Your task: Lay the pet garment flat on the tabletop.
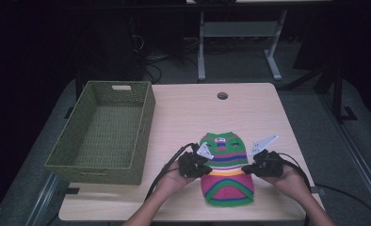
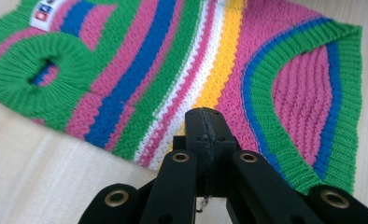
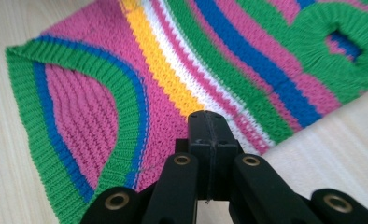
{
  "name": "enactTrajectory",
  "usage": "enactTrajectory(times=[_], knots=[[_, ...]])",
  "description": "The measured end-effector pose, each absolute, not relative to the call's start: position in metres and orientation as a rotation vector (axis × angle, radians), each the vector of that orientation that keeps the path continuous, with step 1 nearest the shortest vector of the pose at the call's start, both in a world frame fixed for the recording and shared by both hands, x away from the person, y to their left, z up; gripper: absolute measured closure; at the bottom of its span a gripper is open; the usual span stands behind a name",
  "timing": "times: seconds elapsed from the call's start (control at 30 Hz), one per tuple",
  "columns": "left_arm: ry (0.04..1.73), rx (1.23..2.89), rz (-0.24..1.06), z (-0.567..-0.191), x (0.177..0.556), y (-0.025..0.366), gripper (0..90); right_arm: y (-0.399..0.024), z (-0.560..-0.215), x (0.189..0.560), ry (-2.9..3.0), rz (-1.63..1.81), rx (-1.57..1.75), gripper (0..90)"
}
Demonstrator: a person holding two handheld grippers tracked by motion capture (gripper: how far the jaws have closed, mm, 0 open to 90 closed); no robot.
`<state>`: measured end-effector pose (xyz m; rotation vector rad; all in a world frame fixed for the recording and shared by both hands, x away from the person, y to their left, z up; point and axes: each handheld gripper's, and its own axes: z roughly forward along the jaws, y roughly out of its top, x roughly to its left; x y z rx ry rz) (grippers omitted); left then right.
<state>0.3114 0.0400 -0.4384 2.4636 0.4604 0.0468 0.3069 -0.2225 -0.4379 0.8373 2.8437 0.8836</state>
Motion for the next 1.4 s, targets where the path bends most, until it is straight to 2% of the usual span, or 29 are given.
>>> enactTrajectory(times=[0.6, 1.4], knots=[[0.479, 2.525, 0.057, -0.450, 0.316, 0.046, 90.0, -0.207, -0.450, 0.307, 2.868, 0.811, 0.797, 90.0], [0.627, 2.451, 0.060, -0.453, 0.337, 0.071, 90.0, -0.186, -0.452, 0.328, 2.834, 0.859, 0.848, 89.9]])
